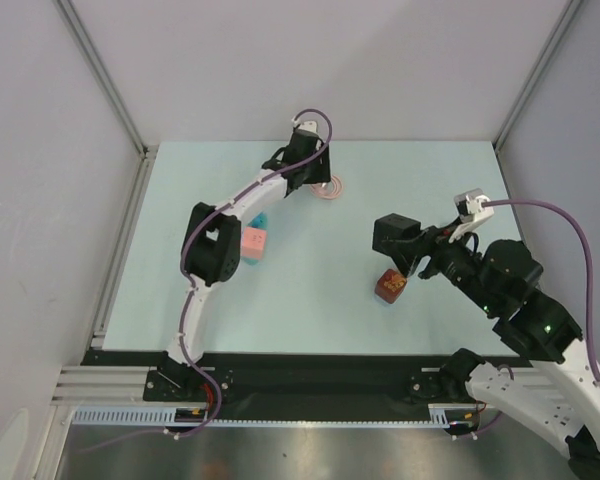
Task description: Insert the plug
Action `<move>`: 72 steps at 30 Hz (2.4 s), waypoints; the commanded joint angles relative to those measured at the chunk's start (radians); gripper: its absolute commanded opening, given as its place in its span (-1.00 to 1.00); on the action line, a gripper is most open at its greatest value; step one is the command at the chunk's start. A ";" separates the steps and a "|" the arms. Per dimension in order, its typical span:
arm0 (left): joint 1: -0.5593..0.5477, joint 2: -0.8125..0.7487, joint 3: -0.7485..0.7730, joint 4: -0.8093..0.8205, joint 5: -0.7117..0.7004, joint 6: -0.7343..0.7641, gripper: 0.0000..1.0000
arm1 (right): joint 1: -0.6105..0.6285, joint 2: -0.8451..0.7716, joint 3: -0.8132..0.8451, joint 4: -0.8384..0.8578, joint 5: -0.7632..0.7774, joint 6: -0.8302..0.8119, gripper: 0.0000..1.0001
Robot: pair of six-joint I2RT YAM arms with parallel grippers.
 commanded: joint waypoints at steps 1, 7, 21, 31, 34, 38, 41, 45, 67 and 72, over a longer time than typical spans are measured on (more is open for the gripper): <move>0.004 0.078 0.120 0.018 -0.016 -0.052 0.41 | -0.004 -0.054 0.039 0.023 -0.022 0.012 -1.00; 0.016 0.186 0.228 0.015 -0.019 -0.161 0.39 | -0.005 -0.125 0.003 0.022 -0.012 0.016 -1.00; 0.016 0.235 0.146 -0.015 0.068 -0.353 0.08 | -0.004 -0.177 0.036 -0.034 0.047 -0.069 -1.00; -0.008 0.212 0.085 -0.018 0.160 -0.310 -0.36 | -0.002 -0.192 0.047 -0.039 0.060 -0.056 -1.00; -0.036 0.157 0.004 -0.003 0.157 -0.296 -0.36 | -0.002 -0.191 0.042 -0.039 0.066 -0.048 -1.00; -0.077 0.041 -0.232 0.142 0.203 -0.335 -0.37 | -0.002 -0.194 0.039 -0.037 0.063 -0.030 -1.00; -0.119 -0.013 -0.277 0.187 0.208 -0.345 -0.38 | -0.004 -0.192 0.035 -0.037 0.060 -0.017 -1.00; -0.172 -0.050 -0.312 0.206 0.217 -0.376 -0.39 | -0.004 -0.200 0.035 -0.042 0.054 0.000 -1.00; 0.001 0.106 0.178 -0.015 0.085 -0.138 0.03 | -0.002 -0.217 0.007 -0.054 0.054 0.010 -1.00; 0.028 0.189 0.284 0.015 0.099 -0.074 0.08 | -0.004 -0.214 0.013 -0.059 0.054 0.003 -1.00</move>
